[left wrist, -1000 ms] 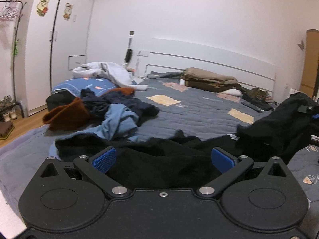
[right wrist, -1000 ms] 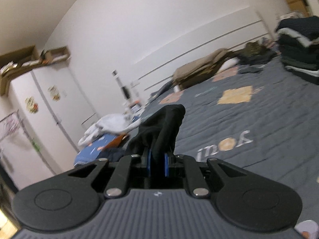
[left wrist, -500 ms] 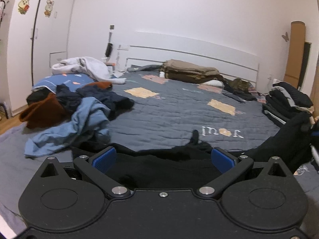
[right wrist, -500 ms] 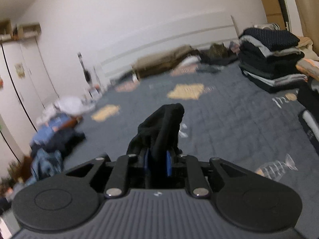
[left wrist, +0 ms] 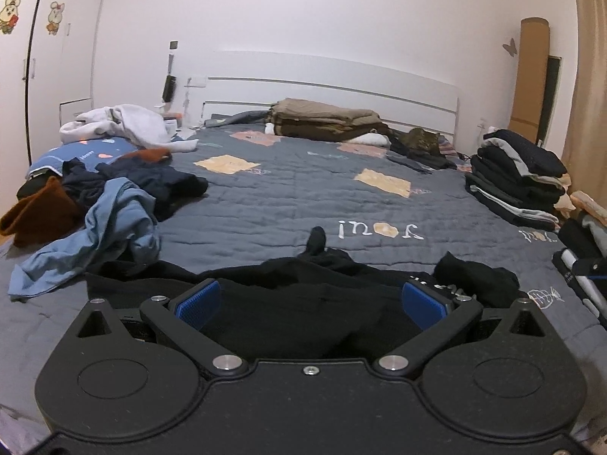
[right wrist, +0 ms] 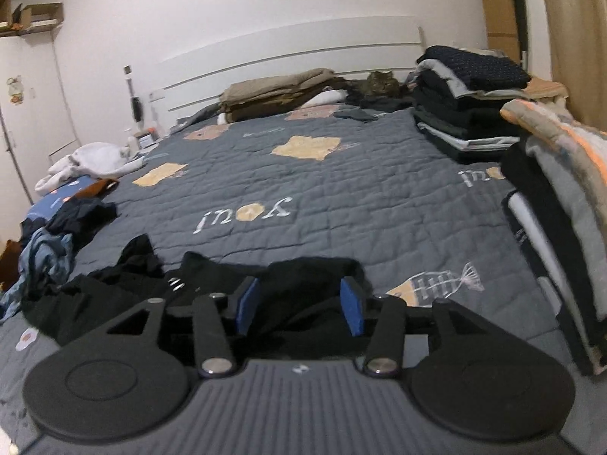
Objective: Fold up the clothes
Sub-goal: 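Lift the black garment with the right gripper and drag it across the bed, then lower the black garment onto the bed and open the right gripper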
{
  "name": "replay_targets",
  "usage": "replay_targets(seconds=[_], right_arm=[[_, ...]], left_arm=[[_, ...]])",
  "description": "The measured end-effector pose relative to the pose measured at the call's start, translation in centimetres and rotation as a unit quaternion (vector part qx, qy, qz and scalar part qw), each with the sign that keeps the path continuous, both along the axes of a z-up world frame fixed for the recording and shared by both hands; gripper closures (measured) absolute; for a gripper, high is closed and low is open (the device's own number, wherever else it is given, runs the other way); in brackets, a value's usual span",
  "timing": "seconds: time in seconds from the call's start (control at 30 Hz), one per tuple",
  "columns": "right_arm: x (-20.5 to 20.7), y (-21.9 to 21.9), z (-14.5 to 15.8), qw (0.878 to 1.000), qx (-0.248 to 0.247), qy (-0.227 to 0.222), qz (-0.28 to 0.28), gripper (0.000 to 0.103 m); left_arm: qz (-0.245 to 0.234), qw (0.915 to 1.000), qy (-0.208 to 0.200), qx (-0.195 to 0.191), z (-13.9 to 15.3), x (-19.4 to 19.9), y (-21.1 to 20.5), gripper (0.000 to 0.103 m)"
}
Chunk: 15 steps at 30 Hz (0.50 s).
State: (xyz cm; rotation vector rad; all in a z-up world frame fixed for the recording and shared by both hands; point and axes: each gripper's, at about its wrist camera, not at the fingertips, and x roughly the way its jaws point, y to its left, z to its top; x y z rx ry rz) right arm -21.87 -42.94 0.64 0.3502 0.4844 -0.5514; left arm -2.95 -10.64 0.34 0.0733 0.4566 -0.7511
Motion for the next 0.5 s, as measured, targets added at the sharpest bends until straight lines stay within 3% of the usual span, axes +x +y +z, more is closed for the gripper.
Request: replay_targets(seconds=[0.5], right_arm=[[5.9,4.0,-1.9,0.995,0.020,0.000,0.100,0.055]], left_arm=[[-0.014,0.9996,0.007,0.024,-1.5,0.3,-1.2,0.000]])
